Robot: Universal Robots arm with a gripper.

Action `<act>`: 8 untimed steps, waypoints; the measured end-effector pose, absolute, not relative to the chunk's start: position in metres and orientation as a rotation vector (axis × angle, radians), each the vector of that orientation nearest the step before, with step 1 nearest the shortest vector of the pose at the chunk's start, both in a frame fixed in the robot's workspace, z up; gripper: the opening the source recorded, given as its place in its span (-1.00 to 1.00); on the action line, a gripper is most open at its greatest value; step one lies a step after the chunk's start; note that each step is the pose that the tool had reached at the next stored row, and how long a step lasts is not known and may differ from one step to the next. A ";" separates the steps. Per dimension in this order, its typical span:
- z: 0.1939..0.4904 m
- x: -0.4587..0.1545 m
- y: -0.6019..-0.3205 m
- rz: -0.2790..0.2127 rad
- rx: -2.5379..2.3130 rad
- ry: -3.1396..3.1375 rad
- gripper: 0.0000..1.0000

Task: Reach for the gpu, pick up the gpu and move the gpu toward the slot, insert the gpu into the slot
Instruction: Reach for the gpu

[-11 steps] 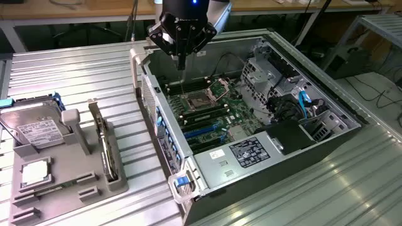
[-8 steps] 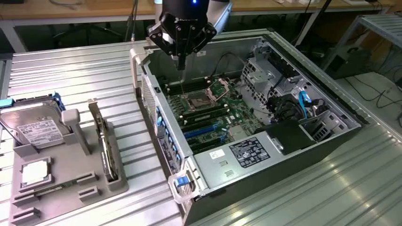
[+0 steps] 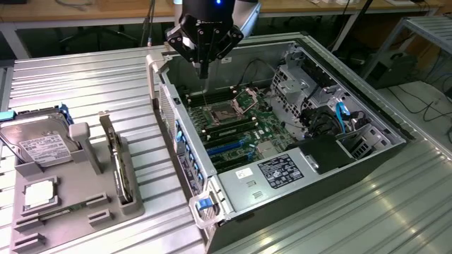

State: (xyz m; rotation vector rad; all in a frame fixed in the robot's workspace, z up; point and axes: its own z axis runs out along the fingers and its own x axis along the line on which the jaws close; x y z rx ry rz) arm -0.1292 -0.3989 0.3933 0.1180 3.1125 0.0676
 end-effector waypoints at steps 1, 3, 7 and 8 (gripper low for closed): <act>0.393 -0.129 -0.399 0.068 0.118 3.113 -0.79; 0.393 -0.130 -0.399 0.068 0.118 3.113 -0.79; 0.393 -0.136 -0.399 0.068 0.118 3.113 -0.79; 0.393 -0.137 -0.399 0.068 0.118 3.112 -0.79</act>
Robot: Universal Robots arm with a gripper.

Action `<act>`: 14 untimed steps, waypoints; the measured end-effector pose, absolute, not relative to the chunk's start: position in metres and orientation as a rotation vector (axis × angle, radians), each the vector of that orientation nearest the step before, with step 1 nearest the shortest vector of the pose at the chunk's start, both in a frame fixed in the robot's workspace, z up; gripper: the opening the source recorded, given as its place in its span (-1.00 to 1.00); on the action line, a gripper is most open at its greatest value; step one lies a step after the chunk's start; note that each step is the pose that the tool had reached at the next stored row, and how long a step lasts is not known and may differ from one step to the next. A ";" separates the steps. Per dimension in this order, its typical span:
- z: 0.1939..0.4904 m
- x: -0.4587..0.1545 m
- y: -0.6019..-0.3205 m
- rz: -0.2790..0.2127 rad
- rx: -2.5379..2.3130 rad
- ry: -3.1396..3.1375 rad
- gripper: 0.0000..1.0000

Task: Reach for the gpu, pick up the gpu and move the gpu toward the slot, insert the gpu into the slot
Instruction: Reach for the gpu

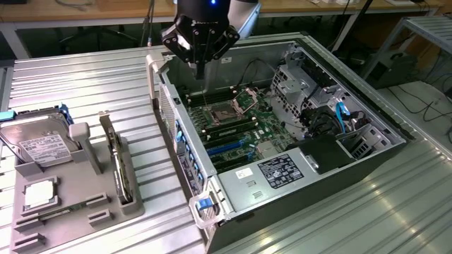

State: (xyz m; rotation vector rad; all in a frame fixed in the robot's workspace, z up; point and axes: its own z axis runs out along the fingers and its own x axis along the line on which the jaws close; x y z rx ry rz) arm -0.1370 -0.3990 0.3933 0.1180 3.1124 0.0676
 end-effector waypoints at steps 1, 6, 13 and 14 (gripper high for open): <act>0.393 -0.138 -0.399 0.068 0.118 3.113 -0.79; 0.393 -0.143 -0.399 0.068 0.118 3.113 -0.79; 0.393 -0.149 -0.399 0.068 0.118 3.112 -0.79; 0.393 -0.149 -0.399 0.068 0.118 3.113 -0.79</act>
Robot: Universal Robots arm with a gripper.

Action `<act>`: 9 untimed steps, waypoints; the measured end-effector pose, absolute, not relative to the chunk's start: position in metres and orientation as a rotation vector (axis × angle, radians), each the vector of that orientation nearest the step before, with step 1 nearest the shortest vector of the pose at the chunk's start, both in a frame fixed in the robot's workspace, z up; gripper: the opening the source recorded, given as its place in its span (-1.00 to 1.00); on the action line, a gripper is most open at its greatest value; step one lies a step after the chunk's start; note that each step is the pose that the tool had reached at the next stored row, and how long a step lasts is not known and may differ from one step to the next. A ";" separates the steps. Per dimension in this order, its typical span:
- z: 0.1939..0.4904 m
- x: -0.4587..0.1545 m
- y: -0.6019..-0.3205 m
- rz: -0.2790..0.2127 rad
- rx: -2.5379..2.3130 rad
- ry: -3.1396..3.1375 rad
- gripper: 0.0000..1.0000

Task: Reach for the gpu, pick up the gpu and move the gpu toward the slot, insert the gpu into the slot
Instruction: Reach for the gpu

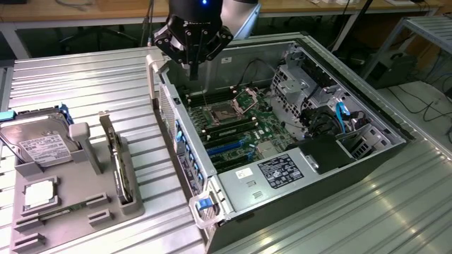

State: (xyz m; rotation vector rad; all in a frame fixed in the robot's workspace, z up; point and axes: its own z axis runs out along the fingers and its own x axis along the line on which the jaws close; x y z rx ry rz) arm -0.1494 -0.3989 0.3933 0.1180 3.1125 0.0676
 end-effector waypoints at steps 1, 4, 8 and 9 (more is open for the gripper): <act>0.393 -0.150 -0.399 0.068 0.118 3.112 -0.79; 0.393 -0.152 -0.399 0.068 0.118 3.112 -0.79; 0.393 -0.156 -0.399 0.068 0.118 3.112 -0.79; 0.393 -0.156 -0.399 0.068 0.118 3.113 -0.79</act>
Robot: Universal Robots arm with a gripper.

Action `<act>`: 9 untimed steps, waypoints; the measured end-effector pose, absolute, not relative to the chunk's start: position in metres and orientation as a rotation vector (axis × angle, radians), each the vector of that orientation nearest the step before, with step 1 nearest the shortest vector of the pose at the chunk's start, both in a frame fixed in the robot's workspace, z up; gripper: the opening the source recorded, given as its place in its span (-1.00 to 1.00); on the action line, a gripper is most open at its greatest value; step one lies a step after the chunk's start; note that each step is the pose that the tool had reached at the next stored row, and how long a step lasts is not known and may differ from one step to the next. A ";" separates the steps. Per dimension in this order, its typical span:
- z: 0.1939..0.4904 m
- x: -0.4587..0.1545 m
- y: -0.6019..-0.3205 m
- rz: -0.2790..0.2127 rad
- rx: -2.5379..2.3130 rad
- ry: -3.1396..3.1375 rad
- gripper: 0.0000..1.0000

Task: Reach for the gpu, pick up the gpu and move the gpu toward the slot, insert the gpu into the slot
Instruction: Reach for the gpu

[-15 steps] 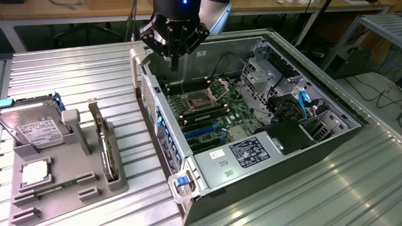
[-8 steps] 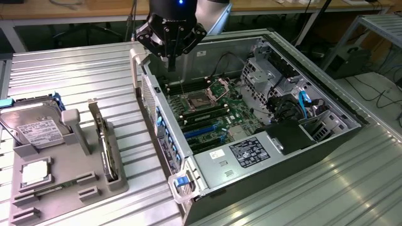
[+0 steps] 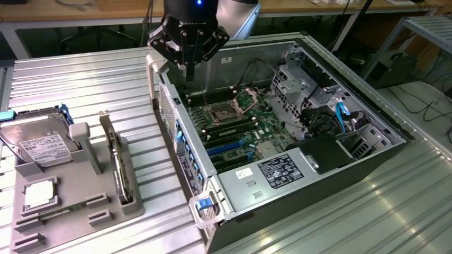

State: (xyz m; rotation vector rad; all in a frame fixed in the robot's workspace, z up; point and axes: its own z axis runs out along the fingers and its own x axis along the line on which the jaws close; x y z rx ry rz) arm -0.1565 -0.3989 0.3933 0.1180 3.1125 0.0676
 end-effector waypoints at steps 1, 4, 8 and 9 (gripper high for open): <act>0.393 -0.157 -0.399 0.068 0.118 3.112 -0.79; 0.393 -0.159 -0.399 0.068 0.118 3.112 -0.79; 0.393 -0.162 -0.399 0.068 0.118 3.113 -0.79; 0.393 -0.163 -0.399 0.068 0.118 3.113 -0.79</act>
